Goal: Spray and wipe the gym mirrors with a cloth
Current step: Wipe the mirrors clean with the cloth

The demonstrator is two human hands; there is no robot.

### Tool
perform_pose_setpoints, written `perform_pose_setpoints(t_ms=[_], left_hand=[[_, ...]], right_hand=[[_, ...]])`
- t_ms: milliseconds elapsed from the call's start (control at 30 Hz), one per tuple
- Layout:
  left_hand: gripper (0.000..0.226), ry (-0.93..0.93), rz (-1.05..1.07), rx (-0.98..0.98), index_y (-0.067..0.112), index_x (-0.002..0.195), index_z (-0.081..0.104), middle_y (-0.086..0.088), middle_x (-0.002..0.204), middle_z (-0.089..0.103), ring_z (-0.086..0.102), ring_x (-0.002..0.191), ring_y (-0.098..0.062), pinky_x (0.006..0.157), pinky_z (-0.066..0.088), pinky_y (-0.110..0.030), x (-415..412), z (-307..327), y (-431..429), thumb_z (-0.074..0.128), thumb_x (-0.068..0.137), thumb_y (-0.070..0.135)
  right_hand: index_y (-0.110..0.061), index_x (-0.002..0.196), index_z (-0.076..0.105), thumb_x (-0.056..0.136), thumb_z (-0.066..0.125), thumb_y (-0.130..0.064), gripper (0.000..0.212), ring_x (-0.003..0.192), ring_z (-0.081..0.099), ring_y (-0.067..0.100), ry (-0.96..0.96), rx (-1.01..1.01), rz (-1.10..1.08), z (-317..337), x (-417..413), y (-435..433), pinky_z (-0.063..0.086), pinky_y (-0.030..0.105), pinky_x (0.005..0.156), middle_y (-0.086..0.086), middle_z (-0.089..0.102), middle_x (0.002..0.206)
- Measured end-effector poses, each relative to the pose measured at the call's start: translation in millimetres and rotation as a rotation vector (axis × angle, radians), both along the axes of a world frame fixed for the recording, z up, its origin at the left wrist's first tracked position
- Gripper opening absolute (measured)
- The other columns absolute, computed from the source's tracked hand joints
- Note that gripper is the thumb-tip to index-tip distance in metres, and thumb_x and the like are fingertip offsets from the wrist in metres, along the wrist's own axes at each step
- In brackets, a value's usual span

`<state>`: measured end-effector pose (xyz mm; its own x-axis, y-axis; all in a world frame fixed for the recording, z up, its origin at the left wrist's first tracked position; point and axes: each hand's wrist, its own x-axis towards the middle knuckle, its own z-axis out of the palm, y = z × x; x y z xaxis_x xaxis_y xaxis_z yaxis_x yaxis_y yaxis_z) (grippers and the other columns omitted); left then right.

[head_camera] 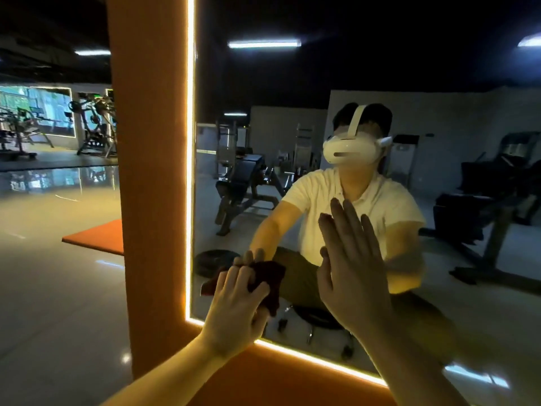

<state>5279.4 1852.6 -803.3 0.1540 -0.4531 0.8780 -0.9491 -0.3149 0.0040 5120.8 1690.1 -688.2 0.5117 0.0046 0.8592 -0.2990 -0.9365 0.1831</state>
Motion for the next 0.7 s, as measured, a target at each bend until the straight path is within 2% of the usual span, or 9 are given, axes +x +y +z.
perform_pose_setpoints(t_ms=[67, 133, 200, 333, 400, 467, 533, 600, 700], left_hand=[[0.042, 0.071, -0.010, 0.033, 0.027, 0.112, 0.057, -0.002, 0.122, 0.052, 0.051, 0.110, -0.021, 0.090, 0.057, -0.053, -5, -32, 8, 0.083, 0.078, 0.021], [0.053, 0.112, -0.021, 0.020, 0.027, 0.115, 0.057, -0.002, 0.125, 0.053, 0.053, 0.110, -0.019, 0.089, 0.058, -0.050, -7, -36, 10, 0.089, 0.075, 0.014], [0.048, 0.085, -0.046, -0.051, 0.026, 0.116, 0.054, -0.007, 0.127, 0.052, 0.051, 0.109, -0.019, 0.091, 0.054, -0.045, -11, -6, -1, 0.083, 0.081, 0.011], [0.021, -0.057, -0.063, -0.249, 0.022, 0.118, 0.050, -0.015, 0.121, 0.050, 0.047, 0.107, -0.023, 0.094, 0.036, -0.033, -35, 95, -54, 0.058, 0.099, 0.028], [0.021, -0.036, -0.081, -0.327, 0.022, 0.117, 0.051, -0.016, 0.119, 0.051, 0.046, 0.108, -0.022, 0.094, 0.034, -0.030, -49, 125, -80, 0.059, 0.098, 0.027], [0.024, 0.029, -0.119, -0.374, 0.023, 0.116, 0.052, -0.015, 0.121, 0.051, 0.047, 0.110, -0.023, 0.095, 0.036, -0.031, -64, 119, -98, 0.063, 0.095, 0.026], [0.023, -0.006, -0.175, -0.259, 0.023, 0.113, 0.054, -0.013, 0.124, 0.050, 0.049, 0.113, -0.025, 0.100, 0.042, -0.037, -75, 70, -103, 0.064, 0.093, 0.030], [0.023, -0.176, -0.251, 0.035, 0.025, 0.111, 0.057, -0.007, 0.119, 0.050, 0.051, 0.109, -0.024, 0.097, 0.052, -0.045, -73, 7, -88, 0.068, 0.092, 0.033], [0.032, -0.505, -0.218, 0.362, 0.030, 0.113, 0.055, 0.000, 0.114, 0.047, 0.049, 0.100, -0.017, 0.091, 0.053, -0.037, -50, -35, -66, 0.071, 0.087, 0.040]], right_hand=[[-0.007, 0.157, 0.038, 0.096, 0.037, -0.025, 0.063, 0.159, 0.011, 0.029, 0.033, 0.003, 0.013, -19, -7, -3, 0.030, 0.060, 0.120, 0.013, 0.019, 0.171], [-0.007, 0.157, 0.038, 0.095, 0.040, -0.022, 0.064, 0.159, 0.014, 0.031, 0.027, 0.015, 0.031, -34, -14, -7, 0.032, 0.061, 0.119, 0.013, 0.019, 0.170], [-0.006, 0.156, 0.038, 0.093, 0.040, -0.022, 0.065, 0.158, 0.018, 0.032, -0.020, 0.062, 0.036, -43, -23, -12, 0.034, 0.062, 0.118, 0.015, 0.022, 0.169], [-0.007, 0.158, 0.034, 0.093, 0.044, -0.022, 0.068, 0.158, 0.018, 0.030, -0.068, 0.098, 0.014, -43, -32, -15, 0.031, 0.060, 0.119, 0.015, 0.022, 0.169], [-0.006, 0.157, 0.037, 0.095, 0.047, -0.020, 0.064, 0.158, 0.016, 0.030, -0.117, 0.115, -0.029, -36, -37, -21, 0.025, 0.059, 0.123, 0.015, 0.022, 0.169], [-0.005, 0.156, 0.039, 0.098, 0.049, -0.020, 0.061, 0.159, 0.015, 0.028, -0.201, 0.163, -0.105, -25, -46, -34, 0.018, 0.054, 0.127, 0.014, 0.022, 0.170], [-0.007, 0.158, 0.036, 0.098, 0.048, -0.020, 0.062, 0.159, 0.014, 0.025, -0.251, 0.210, -0.136, -18, -54, -43, 0.015, 0.050, 0.128, 0.011, 0.020, 0.170], [-0.008, 0.158, 0.037, 0.097, 0.048, -0.020, 0.063, 0.159, 0.013, 0.026, -0.258, 0.230, -0.121, -17, -53, -41, 0.015, 0.050, 0.128, 0.010, 0.019, 0.171], [-0.007, 0.156, 0.040, 0.096, 0.053, -0.020, 0.063, 0.159, 0.010, 0.028, -0.253, 0.246, -0.082, -24, -48, -34, 0.014, 0.052, 0.128, 0.012, 0.018, 0.171]])
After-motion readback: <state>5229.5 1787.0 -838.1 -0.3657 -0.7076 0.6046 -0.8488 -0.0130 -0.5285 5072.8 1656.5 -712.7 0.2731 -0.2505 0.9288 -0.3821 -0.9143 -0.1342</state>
